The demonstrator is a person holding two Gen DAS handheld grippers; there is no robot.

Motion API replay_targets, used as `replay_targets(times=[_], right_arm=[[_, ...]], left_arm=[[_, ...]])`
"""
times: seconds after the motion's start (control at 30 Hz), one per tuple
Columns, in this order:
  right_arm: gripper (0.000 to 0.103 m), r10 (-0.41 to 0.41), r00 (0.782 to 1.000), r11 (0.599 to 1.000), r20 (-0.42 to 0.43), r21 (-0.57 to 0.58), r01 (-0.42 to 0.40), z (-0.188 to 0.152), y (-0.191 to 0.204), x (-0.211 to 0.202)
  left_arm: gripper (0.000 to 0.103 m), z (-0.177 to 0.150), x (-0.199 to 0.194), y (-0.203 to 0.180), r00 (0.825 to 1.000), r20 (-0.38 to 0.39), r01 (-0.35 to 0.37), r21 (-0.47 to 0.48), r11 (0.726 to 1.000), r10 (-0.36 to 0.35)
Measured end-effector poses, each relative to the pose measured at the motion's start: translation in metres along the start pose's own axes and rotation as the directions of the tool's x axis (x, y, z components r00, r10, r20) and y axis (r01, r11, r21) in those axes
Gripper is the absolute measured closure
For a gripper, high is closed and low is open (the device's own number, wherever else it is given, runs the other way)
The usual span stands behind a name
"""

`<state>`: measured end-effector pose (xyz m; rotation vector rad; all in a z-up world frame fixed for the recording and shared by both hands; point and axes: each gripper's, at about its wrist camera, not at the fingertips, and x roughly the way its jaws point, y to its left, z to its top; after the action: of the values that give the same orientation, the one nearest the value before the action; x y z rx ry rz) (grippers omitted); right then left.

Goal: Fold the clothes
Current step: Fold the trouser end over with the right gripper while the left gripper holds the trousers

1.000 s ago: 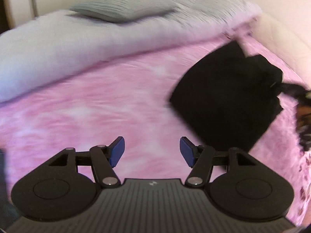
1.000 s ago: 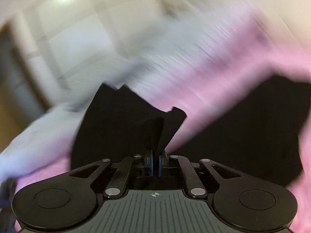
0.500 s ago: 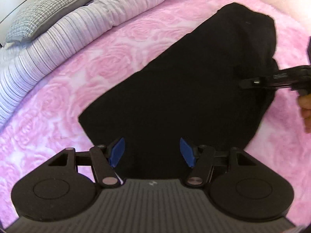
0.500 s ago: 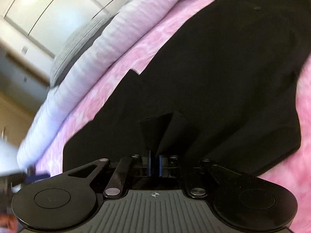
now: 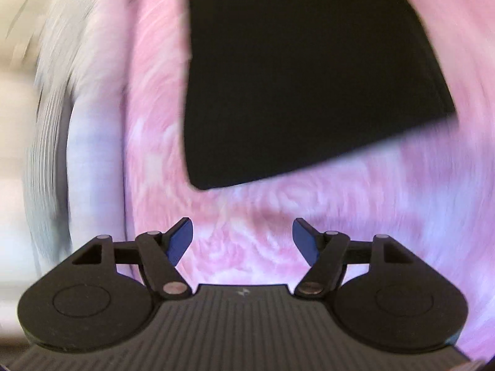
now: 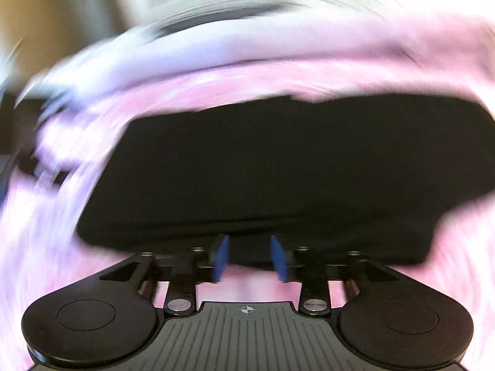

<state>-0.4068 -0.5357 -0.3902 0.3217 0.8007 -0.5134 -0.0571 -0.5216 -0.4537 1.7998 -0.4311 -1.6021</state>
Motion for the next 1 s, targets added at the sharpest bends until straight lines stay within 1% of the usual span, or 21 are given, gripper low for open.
replay_targets(times=[0.07,0.1,0.13,0.17,0.2,0.23,0.27,0.33,0.37,0.5,0.57,0.6,0.67,0.7,0.73,0.77,0.8,0.9,0.93,0.97,1.0], right_arm=[[0.055,0.015,1.000,0.983,0.014,-0.184,-0.012,-0.003,0.051,0.006],[0.054,-0.004,1.000,0.962,0.022,-0.274,0.010,-0.007,0.075,0.012],[0.053,-0.030,0.999,0.930,0.033,-0.365,0.040,-0.012,0.099,0.019],[0.052,-0.054,0.997,0.889,0.047,-0.452,0.069,-0.017,0.122,0.025],[0.051,-0.090,0.994,0.838,0.065,-0.534,0.110,-0.024,0.142,0.033],[0.051,-0.130,0.988,0.776,0.087,-0.611,0.156,-0.033,0.160,0.041],[0.051,-0.160,0.982,0.736,0.105,-0.650,0.189,-0.040,0.170,0.048],[0.051,-0.211,0.968,0.682,0.135,-0.690,0.245,-0.052,0.180,0.059],[0.051,-0.236,0.960,0.652,0.152,-0.708,0.272,-0.058,0.186,0.065],[0.051,-0.298,0.935,0.588,0.194,-0.734,0.340,-0.053,0.188,0.089],[0.051,-0.315,0.928,0.577,0.197,-0.737,0.352,-0.049,0.189,0.095],[0.051,-0.322,0.926,0.573,0.197,-0.738,0.356,-0.046,0.190,0.097],[0.051,-0.340,0.921,0.562,0.189,-0.744,0.361,-0.045,0.193,0.099],[0.051,-0.342,0.922,0.564,0.182,-0.745,0.356,-0.046,0.194,0.096],[0.051,-0.339,0.925,0.568,0.173,-0.746,0.348,-0.047,0.196,0.091],[0.051,-0.336,0.928,0.573,0.164,-0.746,0.339,-0.048,0.198,0.087],[0.051,-0.316,0.937,0.587,0.152,-0.744,0.319,-0.049,0.200,0.083],[0.050,-0.221,0.967,0.634,0.127,-0.735,0.241,-0.053,0.205,0.076],[0.050,-0.206,0.969,0.624,0.140,-0.744,0.240,-0.053,0.207,0.079],[0.049,-0.204,0.967,0.603,0.155,-0.758,0.249,-0.052,0.208,0.084],[0.049,-0.207,0.965,0.590,0.163,-0.766,0.256,-0.052,0.207,0.087]], left_arm=[[0.035,-0.007,0.008,-0.009,0.995,0.080,-0.062,0.107,0.992,0.053],[0.033,-0.011,0.013,-0.014,0.990,0.121,-0.095,0.158,0.983,0.076],[0.033,-0.014,0.017,-0.018,0.982,0.164,-0.130,0.208,0.970,0.097],[0.032,-0.018,0.021,-0.023,0.972,0.207,-0.167,0.255,0.953,0.115],[0.032,-0.021,0.025,-0.028,0.959,0.251,-0.205,0.299,0.932,0.130],[0.032,-0.025,0.028,-0.029,0.947,0.290,-0.233,0.324,0.917,0.138],[0.032,-0.029,0.030,-0.028,0.938,0.317,-0.251,0.331,0.910,0.143],[0.035,-0.032,0.032,-0.026,0.921,0.355,-0.283,0.329,0.901,0.159],[0.037,-0.033,0.033,-0.025,0.916,0.368,-0.289,0.327,0.900,0.160],[0.039,-0.029,0.038,-0.025,0.898,0.409,-0.313,0.341,0.886,0.159],[0.040,-0.025,0.039,-0.026,0.895,0.420,-0.309,0.340,0.888,0.151],[0.043,-0.024,0.039,-0.025,0.894,0.424,-0.302,0.338,0.891,0.143],[0.046,-0.025,0.038,-0.023,0.891,0.435,-0.290,0.330,0.898,0.128],[0.052,-0.026,0.038,-0.023,0.891,0.438,-0.280,0.325,0.903,0.118],[0.058,-0.027,0.038,-0.023,0.893,0.437,-0.266,0.319,0.910,0.107],[0.059,-0.029,0.039,-0.022,0.893,0.439,-0.258,0.311,0.915,0.102],[0.060,-0.030,0.040,-0.022,0.892,0.441,-0.253,0.302,0.919,0.101],[0.059,-0.031,0.042,-0.019,0.891,0.444,-0.234,0.258,0.937,0.100],[0.057,-0.032,0.042,-0.019,0.890,0.444,-0.231,0.249,0.941,0.101],[0.057,-0.033,0.042,-0.019,0.889,0.446,-0.231,0.244,0.942,0.102],[0.057,-0.034,0.041,-0.019,0.889,0.447,-0.231,0.240,0.943,0.104]])
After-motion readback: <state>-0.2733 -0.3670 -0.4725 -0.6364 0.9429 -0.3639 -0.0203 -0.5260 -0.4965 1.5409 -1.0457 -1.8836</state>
